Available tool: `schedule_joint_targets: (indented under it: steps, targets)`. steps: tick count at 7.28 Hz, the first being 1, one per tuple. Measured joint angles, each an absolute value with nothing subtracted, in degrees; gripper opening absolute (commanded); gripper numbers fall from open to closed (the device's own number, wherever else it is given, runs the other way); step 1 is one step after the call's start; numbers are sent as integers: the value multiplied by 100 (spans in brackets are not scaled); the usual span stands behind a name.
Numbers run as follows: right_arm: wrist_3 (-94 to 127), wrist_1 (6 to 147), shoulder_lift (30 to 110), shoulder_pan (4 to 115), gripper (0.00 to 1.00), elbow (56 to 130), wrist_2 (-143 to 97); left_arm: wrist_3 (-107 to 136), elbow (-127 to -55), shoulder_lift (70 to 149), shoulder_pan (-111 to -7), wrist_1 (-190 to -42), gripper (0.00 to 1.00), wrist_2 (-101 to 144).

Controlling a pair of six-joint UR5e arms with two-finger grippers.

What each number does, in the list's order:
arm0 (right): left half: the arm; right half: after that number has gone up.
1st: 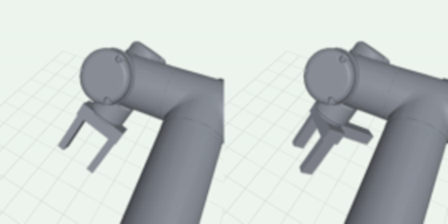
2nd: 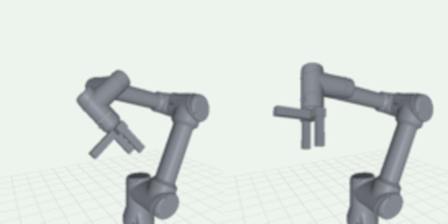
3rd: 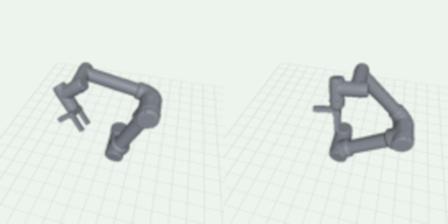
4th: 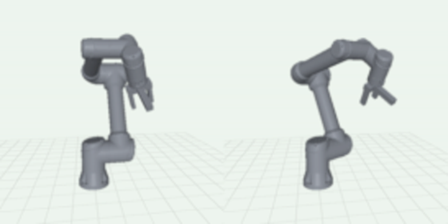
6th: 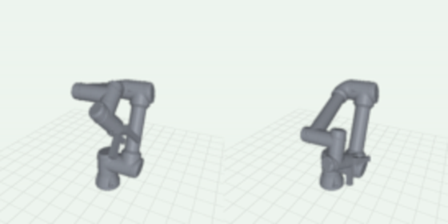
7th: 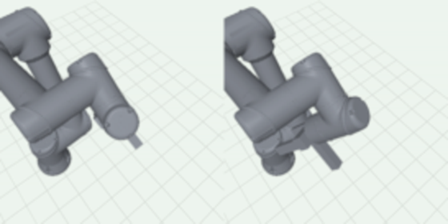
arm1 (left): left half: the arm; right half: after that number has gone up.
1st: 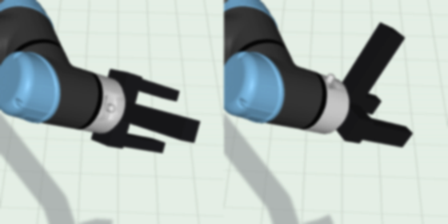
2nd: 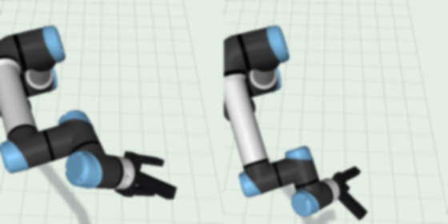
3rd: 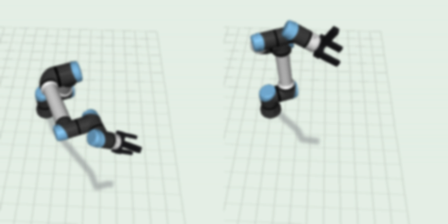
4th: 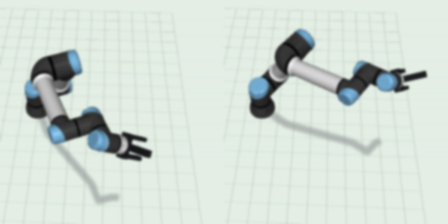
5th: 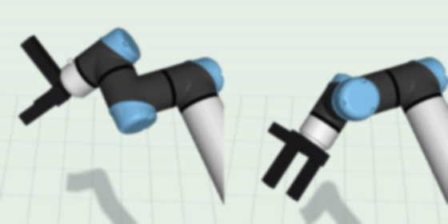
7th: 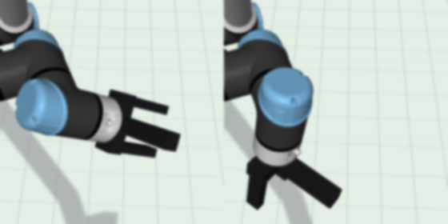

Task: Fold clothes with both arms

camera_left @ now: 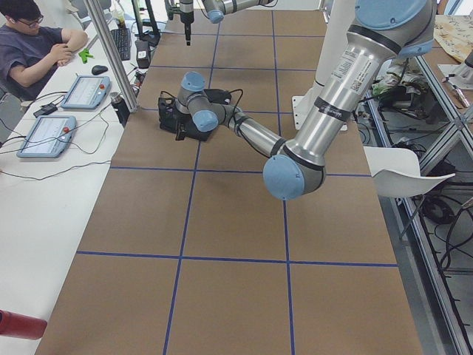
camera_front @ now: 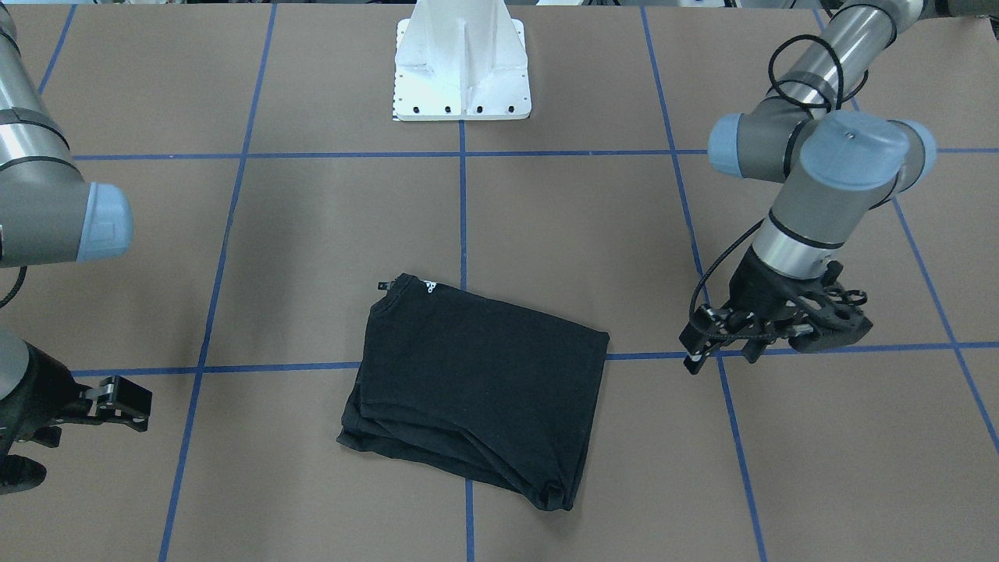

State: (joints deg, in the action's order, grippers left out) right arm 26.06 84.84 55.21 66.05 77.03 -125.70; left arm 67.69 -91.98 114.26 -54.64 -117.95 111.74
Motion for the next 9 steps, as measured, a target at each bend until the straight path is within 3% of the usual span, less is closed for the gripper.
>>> schedule_joint_targets:
  steps: [4, 9]
  targets:
    - [737, 8538, 6935, 7580, 100, 8278, -13059, 4434, -10267, 9727, -6427, -11754, 100, 11965]
    - [452, 8476, 8197, 8631, 100, 8824, -13747, 1998, -10255, 8872, -7925, -11807, 100, 12668]
